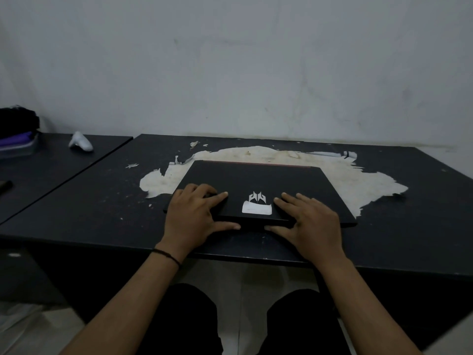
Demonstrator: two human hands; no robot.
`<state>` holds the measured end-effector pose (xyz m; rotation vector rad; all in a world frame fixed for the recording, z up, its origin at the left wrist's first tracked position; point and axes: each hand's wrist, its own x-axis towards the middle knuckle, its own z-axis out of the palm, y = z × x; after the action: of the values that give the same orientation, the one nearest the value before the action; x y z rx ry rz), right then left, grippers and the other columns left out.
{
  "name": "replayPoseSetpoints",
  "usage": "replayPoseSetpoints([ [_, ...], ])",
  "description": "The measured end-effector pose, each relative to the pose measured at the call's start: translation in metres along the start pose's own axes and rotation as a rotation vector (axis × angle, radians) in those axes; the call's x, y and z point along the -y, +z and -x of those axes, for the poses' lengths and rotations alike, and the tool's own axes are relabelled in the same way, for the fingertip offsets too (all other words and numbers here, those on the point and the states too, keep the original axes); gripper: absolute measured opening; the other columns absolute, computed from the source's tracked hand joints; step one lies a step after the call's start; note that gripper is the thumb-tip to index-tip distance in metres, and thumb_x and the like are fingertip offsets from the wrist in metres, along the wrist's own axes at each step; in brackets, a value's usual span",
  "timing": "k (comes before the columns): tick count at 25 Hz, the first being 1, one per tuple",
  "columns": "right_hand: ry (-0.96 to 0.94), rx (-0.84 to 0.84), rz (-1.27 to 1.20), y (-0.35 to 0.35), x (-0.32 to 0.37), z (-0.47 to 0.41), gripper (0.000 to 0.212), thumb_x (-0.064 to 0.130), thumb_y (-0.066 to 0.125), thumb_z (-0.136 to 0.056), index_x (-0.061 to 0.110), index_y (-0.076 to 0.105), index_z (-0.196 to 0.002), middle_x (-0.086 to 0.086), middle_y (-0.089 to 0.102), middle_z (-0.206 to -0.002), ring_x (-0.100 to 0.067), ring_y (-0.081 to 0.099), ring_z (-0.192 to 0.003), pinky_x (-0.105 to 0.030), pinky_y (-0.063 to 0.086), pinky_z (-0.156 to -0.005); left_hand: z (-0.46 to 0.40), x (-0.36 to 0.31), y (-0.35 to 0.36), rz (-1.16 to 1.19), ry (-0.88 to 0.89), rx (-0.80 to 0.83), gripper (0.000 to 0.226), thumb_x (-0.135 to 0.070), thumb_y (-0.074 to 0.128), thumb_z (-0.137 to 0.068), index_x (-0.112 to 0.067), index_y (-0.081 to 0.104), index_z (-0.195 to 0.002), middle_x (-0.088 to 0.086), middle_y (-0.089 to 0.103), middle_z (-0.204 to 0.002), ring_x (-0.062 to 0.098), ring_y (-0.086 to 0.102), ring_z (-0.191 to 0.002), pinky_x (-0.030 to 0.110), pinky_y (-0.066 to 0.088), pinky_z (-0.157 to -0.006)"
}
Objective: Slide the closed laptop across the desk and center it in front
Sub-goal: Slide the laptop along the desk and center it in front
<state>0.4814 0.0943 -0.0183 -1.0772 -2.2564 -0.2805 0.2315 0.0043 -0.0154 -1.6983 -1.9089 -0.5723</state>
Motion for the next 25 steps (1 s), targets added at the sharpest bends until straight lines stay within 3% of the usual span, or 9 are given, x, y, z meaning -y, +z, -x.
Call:
replayPoseSetpoints([
  [5,-0.013,0.096,0.034,0.000,-0.002,0.000,0.072,0.077,0.058,-0.074,0.036,0.062,-0.133,0.011,0.061,-0.139,-0.017,0.056,-0.130,-0.039,0.044,-0.106,0.004,0.000,0.002,0.030,0.007,0.073,0.089,-0.095,0.035,-0.067,-0.039,0.066,-0.130,-0.015,0.065,-0.127,0.015,0.056,-0.107,0.035,0.047,-0.090],
  [11,0.001,0.283,-0.079,0.004,-0.007,-0.003,0.079,0.080,0.046,-0.079,0.039,0.044,-0.146,0.018,0.039,-0.155,-0.009,0.032,-0.146,-0.033,0.021,-0.120,0.006,0.001,0.004,0.099,-0.035,0.163,0.087,-0.092,0.032,-0.070,-0.043,0.059,-0.136,-0.016,0.057,-0.140,0.015,0.049,-0.117,0.033,0.041,-0.100],
  [15,0.044,0.195,-0.149,0.003,-0.003,-0.001,0.076,0.081,0.047,-0.078,0.036,0.056,-0.138,0.016,0.050,-0.149,-0.009,0.040,-0.141,-0.036,0.027,-0.119,0.008,0.001,0.003,0.188,-0.130,0.100,0.085,-0.095,0.035,-0.069,-0.040,0.069,-0.125,-0.013,0.062,-0.133,0.015,0.050,-0.118,0.036,0.042,-0.101],
  [18,0.250,0.039,-0.128,-0.002,-0.005,0.000,0.069,0.076,0.051,-0.080,0.028,0.067,-0.126,0.002,0.060,-0.141,-0.021,0.049,-0.134,-0.047,0.033,-0.113,0.008,0.000,0.003,0.130,-0.323,-0.033,0.069,-0.082,0.044,-0.080,-0.032,0.071,-0.121,0.001,0.059,-0.135,0.024,0.048,-0.125,0.044,0.041,-0.103],
  [21,0.680,0.097,-0.075,-0.007,-0.011,0.009,0.089,0.085,0.046,-0.074,0.026,0.052,-0.140,-0.014,0.041,-0.154,-0.037,0.034,-0.141,-0.055,0.028,-0.115,0.010,0.000,0.004,0.115,-0.594,0.062,0.078,-0.079,0.045,-0.080,-0.027,0.057,-0.136,0.015,0.047,-0.145,0.035,0.042,-0.133,0.049,0.036,-0.109],
  [25,0.689,0.161,-0.355,-0.015,-0.024,0.022,0.106,0.088,0.062,-0.060,0.029,0.043,-0.147,-0.012,0.032,-0.156,-0.032,0.035,-0.142,-0.050,0.035,-0.112,0.021,0.007,0.001,0.254,-0.649,0.167,0.100,-0.095,0.039,-0.068,-0.031,0.046,-0.145,0.011,0.054,-0.140,0.033,0.046,-0.131,0.047,0.038,-0.109],
])
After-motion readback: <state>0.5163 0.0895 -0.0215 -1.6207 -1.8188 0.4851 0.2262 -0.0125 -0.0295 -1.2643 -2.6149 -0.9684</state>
